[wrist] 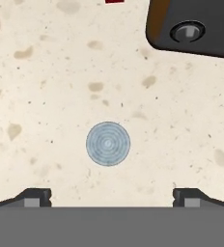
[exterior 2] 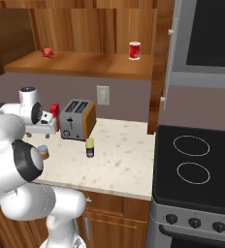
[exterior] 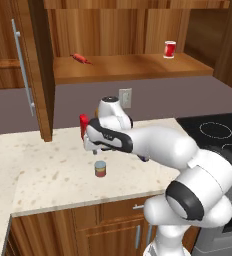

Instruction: Pick the cans from the counter and place them in their designated side in the cabinet.

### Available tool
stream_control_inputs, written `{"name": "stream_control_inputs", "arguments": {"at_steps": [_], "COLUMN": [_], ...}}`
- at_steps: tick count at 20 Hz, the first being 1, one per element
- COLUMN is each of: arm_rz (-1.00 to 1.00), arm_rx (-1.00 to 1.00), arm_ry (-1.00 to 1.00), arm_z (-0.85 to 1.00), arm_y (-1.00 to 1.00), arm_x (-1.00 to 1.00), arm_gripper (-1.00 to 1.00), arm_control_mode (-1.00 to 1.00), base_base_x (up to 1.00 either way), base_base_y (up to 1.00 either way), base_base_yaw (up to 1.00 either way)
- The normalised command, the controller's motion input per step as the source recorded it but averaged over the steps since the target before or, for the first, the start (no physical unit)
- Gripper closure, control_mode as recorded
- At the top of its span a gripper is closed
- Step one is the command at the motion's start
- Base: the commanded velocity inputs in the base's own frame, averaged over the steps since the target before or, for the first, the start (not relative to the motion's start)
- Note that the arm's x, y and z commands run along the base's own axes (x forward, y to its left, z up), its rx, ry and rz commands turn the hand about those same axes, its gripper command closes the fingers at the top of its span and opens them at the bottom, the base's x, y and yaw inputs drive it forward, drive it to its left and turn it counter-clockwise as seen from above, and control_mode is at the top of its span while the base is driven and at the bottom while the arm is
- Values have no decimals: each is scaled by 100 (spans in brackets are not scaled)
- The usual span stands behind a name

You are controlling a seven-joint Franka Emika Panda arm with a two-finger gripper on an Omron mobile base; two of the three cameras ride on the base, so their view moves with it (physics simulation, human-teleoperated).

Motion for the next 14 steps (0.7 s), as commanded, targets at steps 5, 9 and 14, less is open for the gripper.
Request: {"name": "stream_control_inputs", "arguments": {"at_steps": [5,9,14], "arm_rz": [0,0,0], "arm_rx": [-4,0,0], "arm_ry": [0,0,2], "arm_z": [-18,-21,-21], "arm_y": [0,2,6], "arm_x": [17,21,16], "arm_gripper": [-100,-100,-100], "arm_control_mode": [-100,-100,-100], "base_base_x": [0,0,0], "base_base_y": [0,0,0], "base_base_yaw": [0,0,0]}}
